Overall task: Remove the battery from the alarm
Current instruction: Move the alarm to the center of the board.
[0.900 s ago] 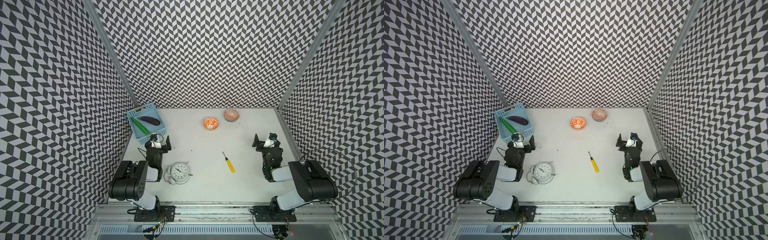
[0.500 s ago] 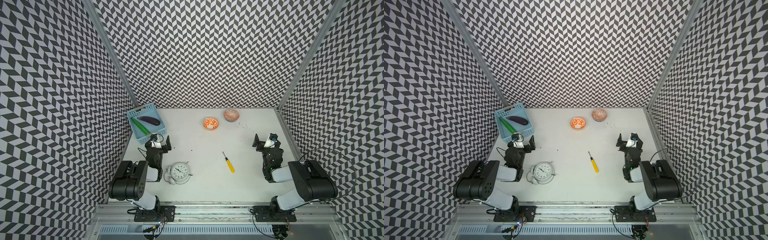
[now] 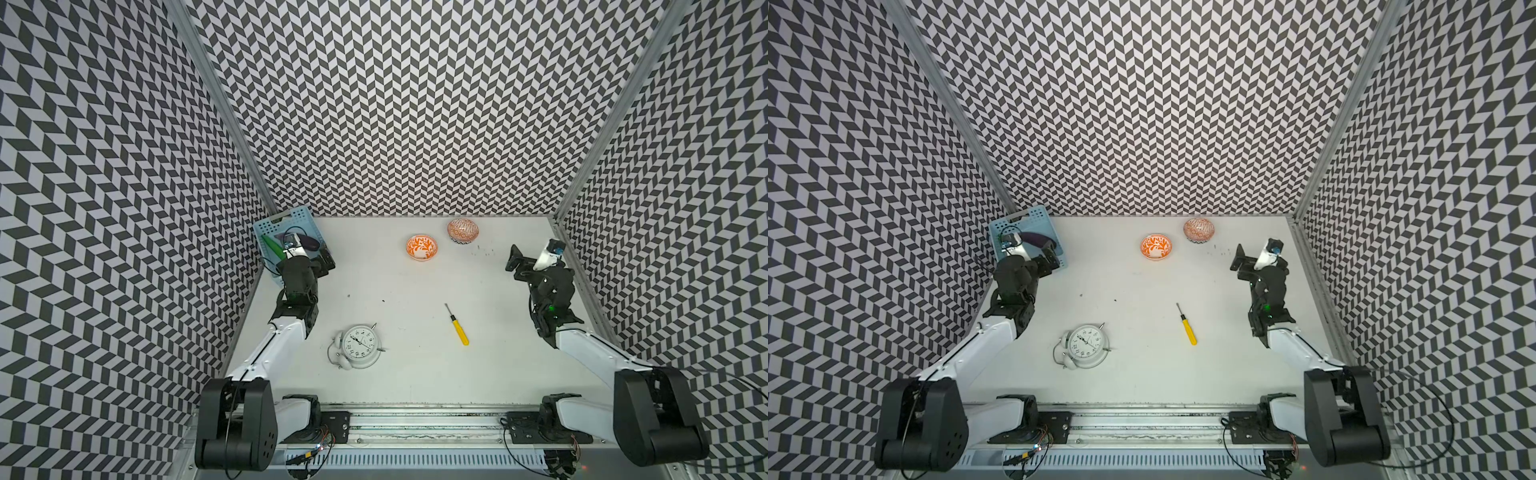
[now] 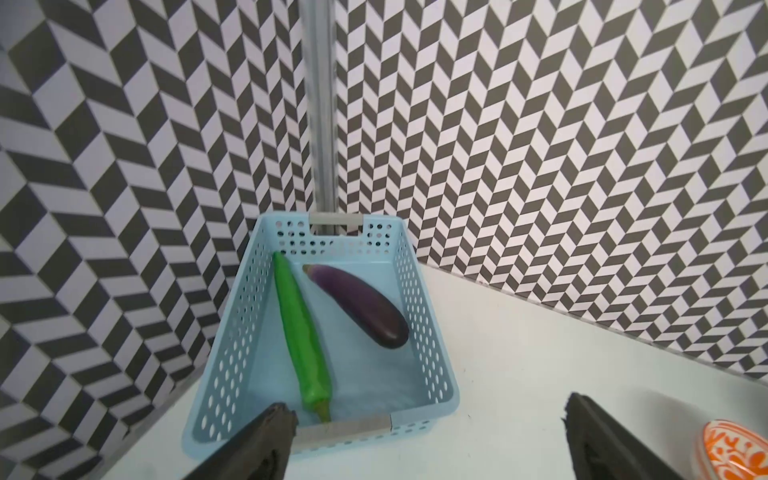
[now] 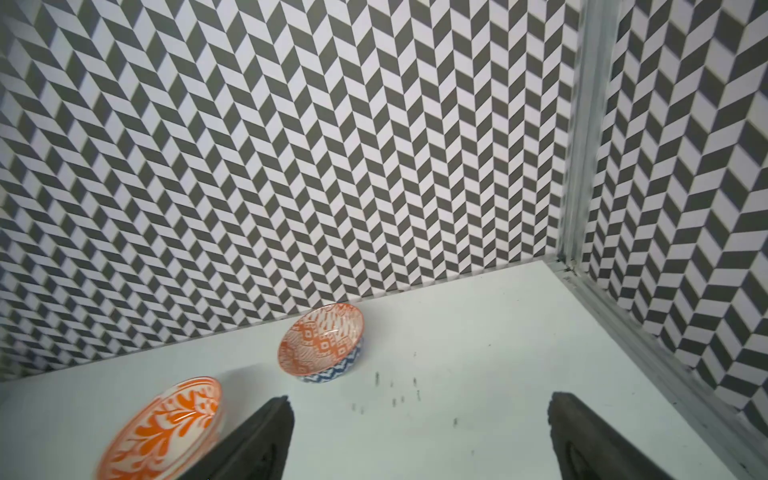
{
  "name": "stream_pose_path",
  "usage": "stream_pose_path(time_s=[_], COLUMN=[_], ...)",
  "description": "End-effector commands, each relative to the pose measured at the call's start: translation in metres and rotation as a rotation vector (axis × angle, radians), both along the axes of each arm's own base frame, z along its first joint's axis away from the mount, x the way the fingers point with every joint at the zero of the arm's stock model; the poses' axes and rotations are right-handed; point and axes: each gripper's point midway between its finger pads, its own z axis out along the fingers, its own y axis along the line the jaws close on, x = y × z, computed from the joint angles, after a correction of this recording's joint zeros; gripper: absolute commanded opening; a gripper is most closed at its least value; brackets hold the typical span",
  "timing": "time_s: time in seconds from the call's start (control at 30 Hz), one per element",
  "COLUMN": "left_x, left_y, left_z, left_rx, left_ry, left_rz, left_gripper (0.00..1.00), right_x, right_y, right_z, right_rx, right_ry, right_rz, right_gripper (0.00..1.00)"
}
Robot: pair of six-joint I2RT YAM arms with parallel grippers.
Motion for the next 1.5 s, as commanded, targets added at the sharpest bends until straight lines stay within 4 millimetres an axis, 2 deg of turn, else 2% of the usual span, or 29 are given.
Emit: stream_pose_path(time_s=[0.0,0.13,0.2,0.3,0.43,0.63,0.8,0.93,1.13,1.27,1.37,1.47], left_x=[-0.058,-0.098,-0.120,-0.147,-0.166,-0.195,-0.185,-0.165,-0.138,-0.117,-0.104,-0.099], left_y=[-0.005,-0.042,-0.060,-0.080,-0.096,-0.125,-0.137,-0.155,-0.211,-0.249,-0.258,-0.248], left_z=[-0.066,-0.094,-0.108,-0.118,-0.128,-0.150,-0.167,-0.161,-0.154,-0.153,-0.138,-0.114], left_rx=[-0.206,-0.428,-0.523,-0.601,-0.616,-0.700,-0.688,-0.667,-0.643,-0.628,-0.561,-0.533], left_ry=[0.348,0.542,0.628,0.687,0.733,0.837,0.865,0.850,0.827,0.822,0.809,0.715], left_rz=[0.079,-0.019,-0.056,-0.087,-0.103,-0.155,-0.204,-0.277,-0.410,-0.501,-0.541,-0.587], left_gripper=[1.00,1.00,1.00,0.98,0.95,0.92,0.89,0.78,0.76,0.78,0.82,0.83], right_x=[-0.025,-0.053,-0.070,-0.094,-0.117,-0.127,-0.133,-0.140,-0.154,-0.154,-0.147,-0.138], right_y=[0.038,0.093,0.114,0.137,0.146,0.145,0.159,0.174,0.200,0.213,0.225,0.238], right_z=[-0.049,-0.037,-0.036,-0.039,-0.042,-0.047,-0.052,-0.053,-0.063,-0.071,-0.074,-0.078], right_rx=[0.147,0.158,0.176,0.224,0.279,0.281,0.296,0.295,0.292,0.266,0.223,0.187], right_ry=[0.261,0.265,0.280,0.303,0.305,0.318,0.356,0.379,0.463,0.500,0.523,0.554], right_rz=[0.091,0.244,0.315,0.413,0.475,0.479,0.548,0.626,0.781,0.846,0.891,0.930], right_gripper=[0.99,0.99,0.99,0.99,0.99,0.99,0.99,0.99,0.99,0.99,0.99,1.00])
